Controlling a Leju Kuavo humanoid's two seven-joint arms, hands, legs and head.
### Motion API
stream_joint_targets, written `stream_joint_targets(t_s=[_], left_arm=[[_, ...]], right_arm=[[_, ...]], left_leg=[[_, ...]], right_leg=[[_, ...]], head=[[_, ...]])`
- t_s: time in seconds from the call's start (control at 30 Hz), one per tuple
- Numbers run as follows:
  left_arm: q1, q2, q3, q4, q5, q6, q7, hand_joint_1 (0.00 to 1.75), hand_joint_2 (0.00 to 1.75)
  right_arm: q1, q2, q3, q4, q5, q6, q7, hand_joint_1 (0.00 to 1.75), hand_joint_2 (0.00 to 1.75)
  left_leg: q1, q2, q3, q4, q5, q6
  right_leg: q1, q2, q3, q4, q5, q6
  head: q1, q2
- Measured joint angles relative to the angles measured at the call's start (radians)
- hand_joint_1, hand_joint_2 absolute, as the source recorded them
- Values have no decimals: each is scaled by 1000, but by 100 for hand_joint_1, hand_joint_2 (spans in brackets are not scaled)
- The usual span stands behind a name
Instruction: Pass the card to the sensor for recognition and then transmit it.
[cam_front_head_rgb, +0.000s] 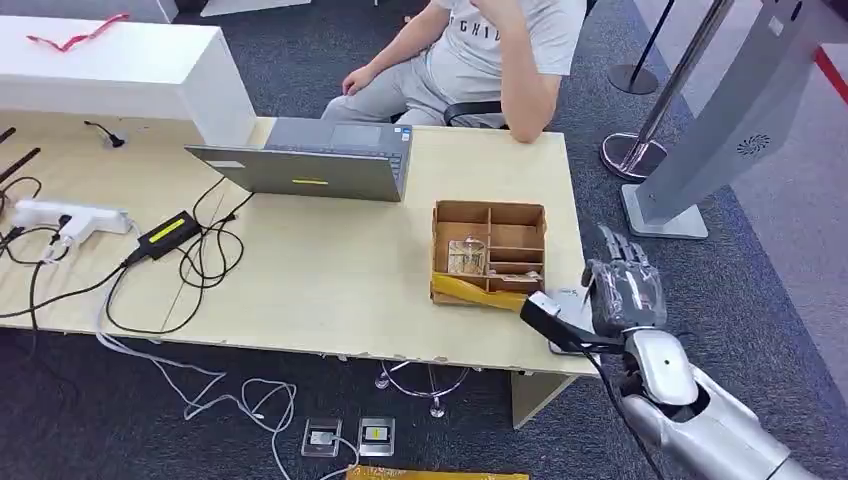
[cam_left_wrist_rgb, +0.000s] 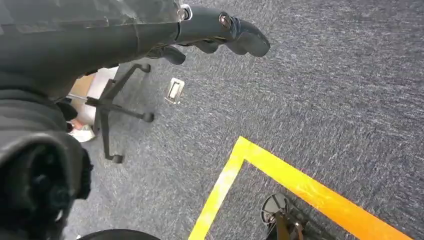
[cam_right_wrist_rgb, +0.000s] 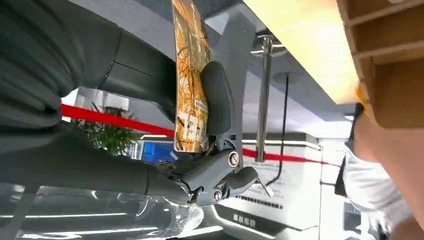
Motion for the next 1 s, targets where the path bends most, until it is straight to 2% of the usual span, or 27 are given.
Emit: stream_joint_targets(t_s=[0.43, 1.0], left_arm=[[0, 0, 0, 0, -25, 0, 0, 0, 0], [0, -5, 0, 0, -12, -9, 14, 0, 0]], right_arm=[[66, 25, -2, 75, -31, -19, -32, 175, 175], [96, 92, -11, 167, -34, -52, -76, 175, 175]], left_leg=[[0, 0, 0, 0, 0, 0], [0, 0, 1, 0, 0, 0]], right_leg=[[0, 0, 0, 0, 0, 0], [0, 0, 1, 0, 0, 0]], head=[[0, 0], [0, 0]])
